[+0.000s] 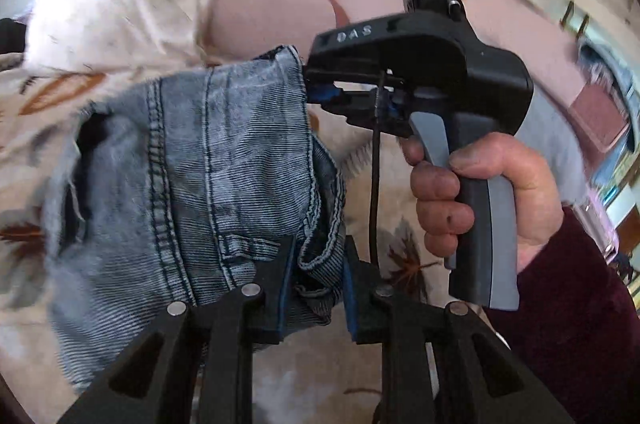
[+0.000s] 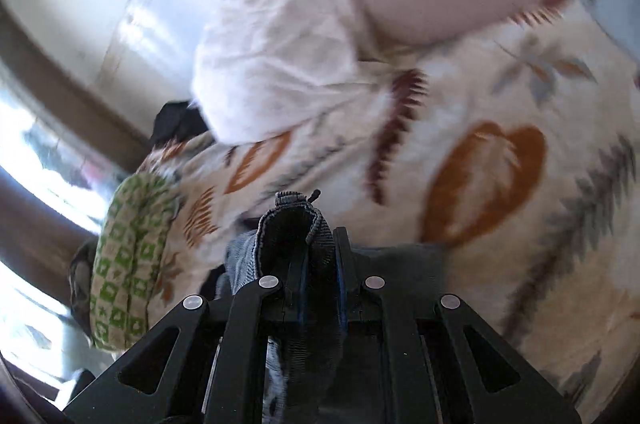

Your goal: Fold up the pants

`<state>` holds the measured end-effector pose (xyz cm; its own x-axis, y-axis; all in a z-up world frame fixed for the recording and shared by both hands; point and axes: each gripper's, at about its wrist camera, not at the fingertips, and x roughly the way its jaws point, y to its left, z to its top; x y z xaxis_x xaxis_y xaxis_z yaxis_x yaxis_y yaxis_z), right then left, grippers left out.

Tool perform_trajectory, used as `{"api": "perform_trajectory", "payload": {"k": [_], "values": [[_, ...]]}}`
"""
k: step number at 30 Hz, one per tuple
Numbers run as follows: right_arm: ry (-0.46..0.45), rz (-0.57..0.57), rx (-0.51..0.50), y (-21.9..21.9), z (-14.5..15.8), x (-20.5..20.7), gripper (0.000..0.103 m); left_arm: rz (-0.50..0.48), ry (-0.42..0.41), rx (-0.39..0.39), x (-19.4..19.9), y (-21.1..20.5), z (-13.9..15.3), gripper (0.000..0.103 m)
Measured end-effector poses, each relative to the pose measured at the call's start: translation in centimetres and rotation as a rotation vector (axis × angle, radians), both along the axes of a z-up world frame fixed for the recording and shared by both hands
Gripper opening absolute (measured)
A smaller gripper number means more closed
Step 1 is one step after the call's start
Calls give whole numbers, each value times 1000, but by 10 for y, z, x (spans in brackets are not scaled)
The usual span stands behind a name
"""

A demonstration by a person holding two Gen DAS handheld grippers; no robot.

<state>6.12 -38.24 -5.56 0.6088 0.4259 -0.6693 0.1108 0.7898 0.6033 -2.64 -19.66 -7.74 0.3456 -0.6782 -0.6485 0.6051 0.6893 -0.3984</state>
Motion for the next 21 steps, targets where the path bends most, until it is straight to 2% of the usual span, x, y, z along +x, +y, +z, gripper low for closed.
{"api": "perform_trajectory", "payload": {"k": [1, 3, 6, 8, 10, 12, 13, 15, 17, 21], "values": [[5, -9, 20, -7, -7, -2, 11, -15, 13, 17, 0, -7, -7, 23], [78, -8, 120, -21, -43, 0, 14, -52, 51, 41, -1, -12, -19, 24], [219, -61, 65, -34, -79, 4, 31, -134, 62, 2, -14, -3, -12, 38], [231, -82, 94, -44, -78, 0, 33, -158, 8, -6, -32, 13, 2, 59], [168, -95, 84, -51, -60, -9, 34, -127, -90, 9, -43, 32, 20, 61], [84, -130, 12, -53, -31, -23, 39, -75, -189, 38, -49, 53, 39, 62], [46, -139, 5, -53, -21, -29, 44, -32, -240, 71, -44, 63, 45, 64], [-40, -129, 58, -47, -2, -42, 46, 70, -325, 135, -35, 76, 53, 65], [-100, -109, 85, -33, 10, -49, 46, 154, -339, 180, -17, 87, 53, 65], [-175, -25, 106, 11, 20, -47, 49, 258, -290, 278, 12, 88, 31, 65]]}}
